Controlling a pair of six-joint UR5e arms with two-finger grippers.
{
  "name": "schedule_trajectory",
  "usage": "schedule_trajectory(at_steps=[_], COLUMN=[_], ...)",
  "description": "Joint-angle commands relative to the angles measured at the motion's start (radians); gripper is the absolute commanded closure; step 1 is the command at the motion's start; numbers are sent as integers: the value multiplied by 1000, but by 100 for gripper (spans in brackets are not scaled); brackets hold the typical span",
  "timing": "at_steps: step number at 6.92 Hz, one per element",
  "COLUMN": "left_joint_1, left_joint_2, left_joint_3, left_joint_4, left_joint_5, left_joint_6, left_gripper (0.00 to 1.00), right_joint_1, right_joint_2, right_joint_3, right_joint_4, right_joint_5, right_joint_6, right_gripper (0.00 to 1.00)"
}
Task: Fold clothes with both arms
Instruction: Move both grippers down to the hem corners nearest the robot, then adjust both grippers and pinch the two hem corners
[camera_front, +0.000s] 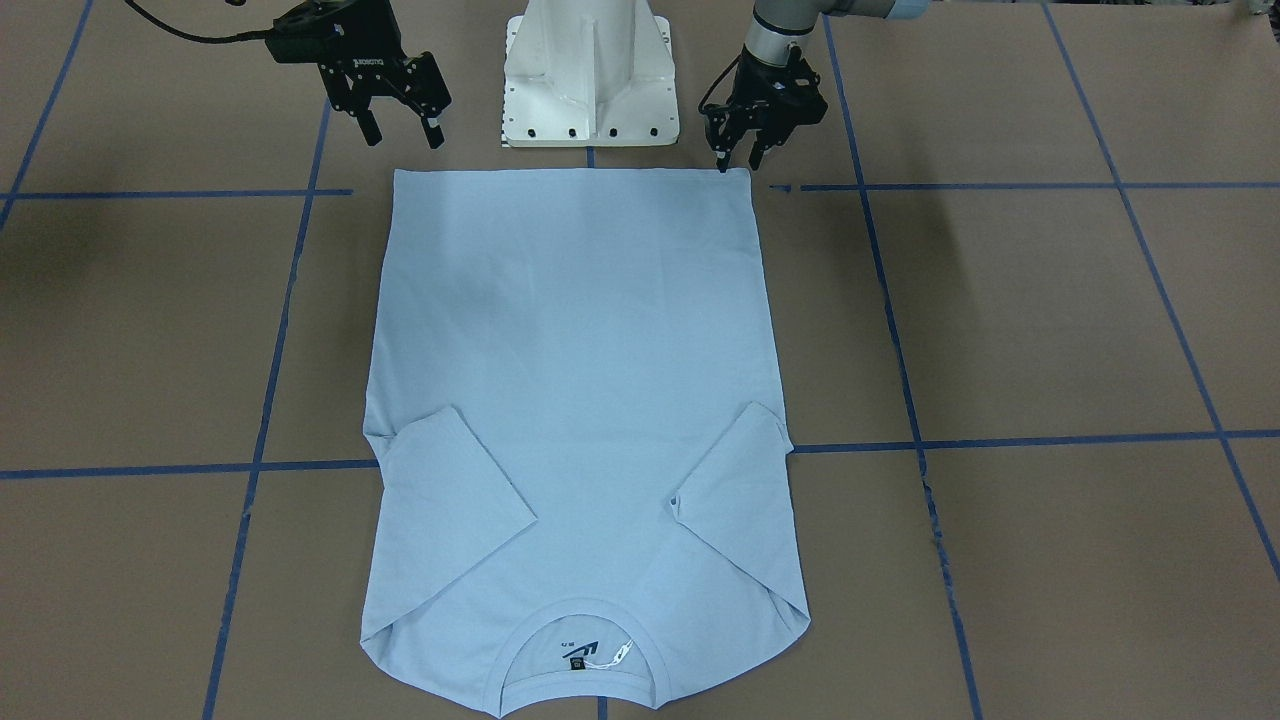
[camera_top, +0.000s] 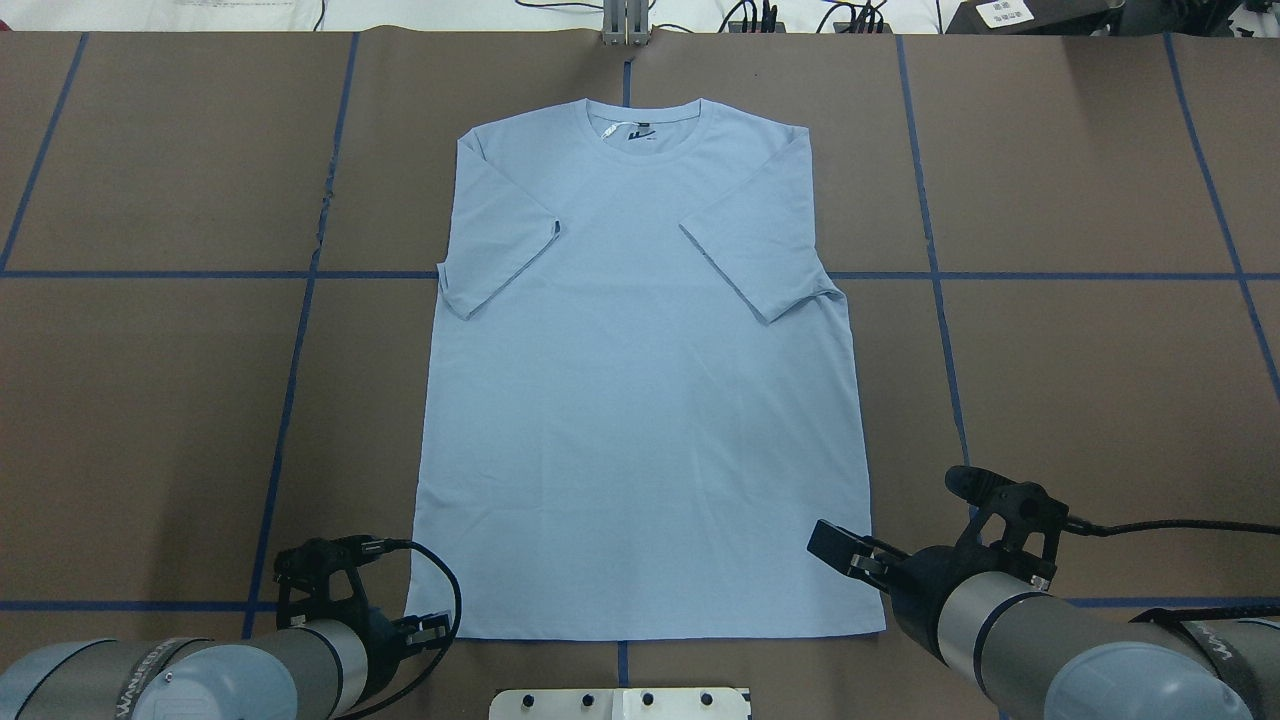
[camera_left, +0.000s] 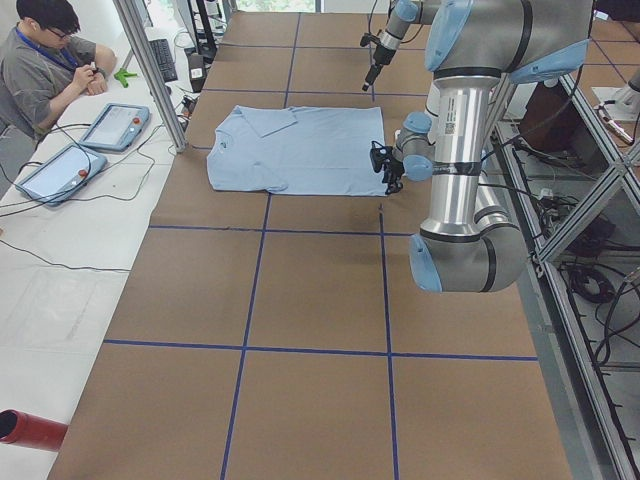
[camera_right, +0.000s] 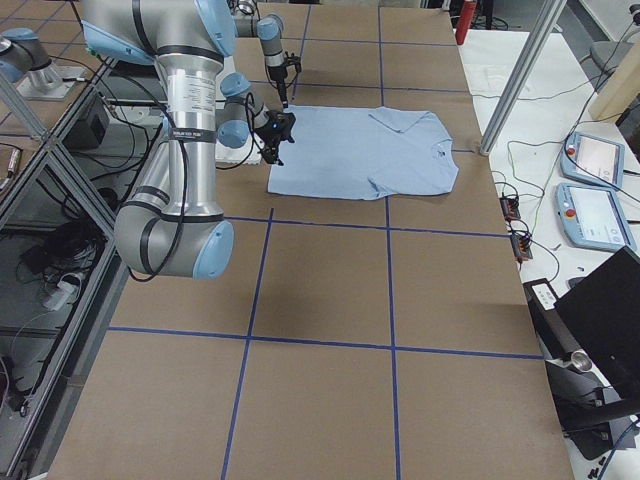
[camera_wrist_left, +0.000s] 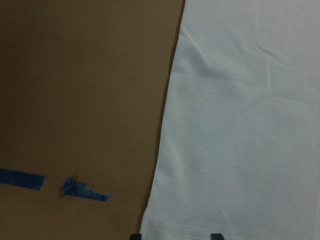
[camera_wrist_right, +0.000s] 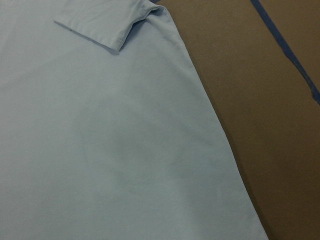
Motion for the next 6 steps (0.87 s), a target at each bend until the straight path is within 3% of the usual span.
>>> schedule_trajectory(at_steps=[1,6], left_joint_1=[-3,0], left_joint_2=[0,-2], left_joint_3=[8,35], left_joint_4=[-3,-10], left_joint_5=[5,2], left_joint_6=[53,57], left_gripper=[45,47], right_joint_1=[-6,-7], right_joint_2=[1,1], right_joint_3=[0,0], right_joint_4=[0,0], right_joint_5=[-5,-11], right_joint_6=[0,0], right_gripper=[2,2])
